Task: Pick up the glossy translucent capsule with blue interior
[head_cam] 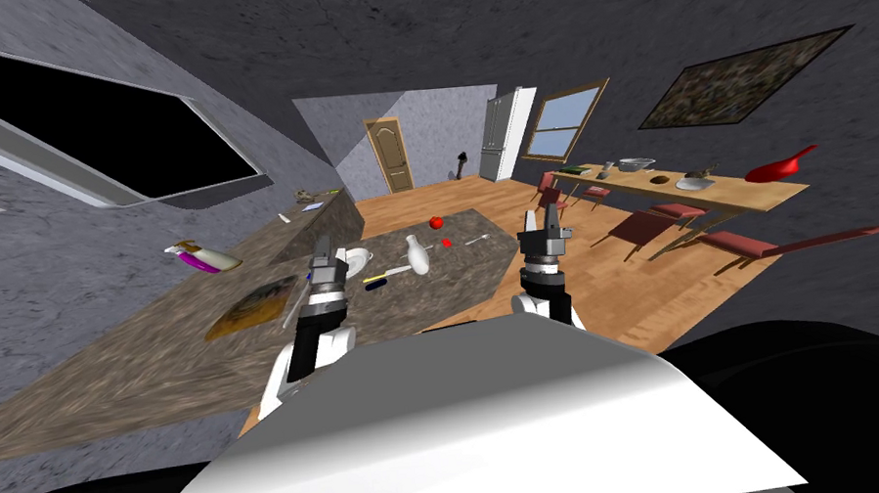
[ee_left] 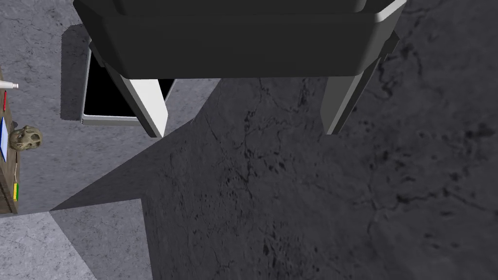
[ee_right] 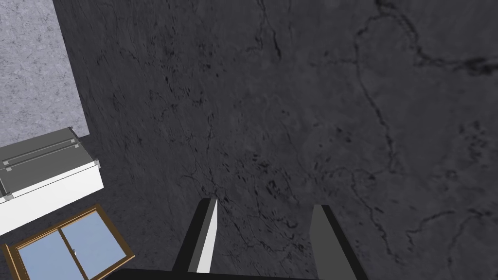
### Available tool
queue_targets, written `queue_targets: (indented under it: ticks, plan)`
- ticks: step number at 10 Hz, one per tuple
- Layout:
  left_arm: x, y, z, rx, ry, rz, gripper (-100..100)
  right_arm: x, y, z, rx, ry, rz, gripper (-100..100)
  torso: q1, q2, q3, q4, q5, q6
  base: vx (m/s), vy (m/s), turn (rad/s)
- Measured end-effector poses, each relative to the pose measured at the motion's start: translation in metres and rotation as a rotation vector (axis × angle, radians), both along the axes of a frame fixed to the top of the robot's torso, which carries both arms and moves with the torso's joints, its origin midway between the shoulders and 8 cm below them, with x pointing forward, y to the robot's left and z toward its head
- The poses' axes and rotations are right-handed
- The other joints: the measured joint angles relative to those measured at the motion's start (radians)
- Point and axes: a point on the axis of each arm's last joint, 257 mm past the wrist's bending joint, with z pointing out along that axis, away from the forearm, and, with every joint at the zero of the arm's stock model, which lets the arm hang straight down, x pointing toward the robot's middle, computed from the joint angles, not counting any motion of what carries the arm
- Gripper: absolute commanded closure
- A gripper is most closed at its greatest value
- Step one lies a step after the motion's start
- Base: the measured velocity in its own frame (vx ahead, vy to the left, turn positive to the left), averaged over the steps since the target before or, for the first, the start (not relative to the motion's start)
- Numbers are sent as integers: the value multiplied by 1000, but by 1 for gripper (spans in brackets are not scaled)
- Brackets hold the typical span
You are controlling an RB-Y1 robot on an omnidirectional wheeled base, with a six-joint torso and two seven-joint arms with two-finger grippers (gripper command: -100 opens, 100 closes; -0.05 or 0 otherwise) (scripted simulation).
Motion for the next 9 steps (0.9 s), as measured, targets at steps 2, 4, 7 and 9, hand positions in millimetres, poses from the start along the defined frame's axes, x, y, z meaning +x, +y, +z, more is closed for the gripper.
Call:
queue_targets:
  ticks: [2,4,7,9]
  plan:
    - [6,5,-7,-1,36,11,-100,0,0,0,0,0,0,0,0,0,0,0,0,0,3,-7,8]
    - [9,15,-14,-1,79,25,-100,0,0,0,0,0,0,0,0,0,0,0,0,0,5,-12,19]
    - [17,26,-25,-6,142,45,-100,0,0,0,0,0,0,0,0,0,0,0,0,0,3,-7,7]
    - [21,36,-34,-11,187,60,-100,0,0,0,0,0,0,0,0,0,0,0,0,0,3,-12,10]
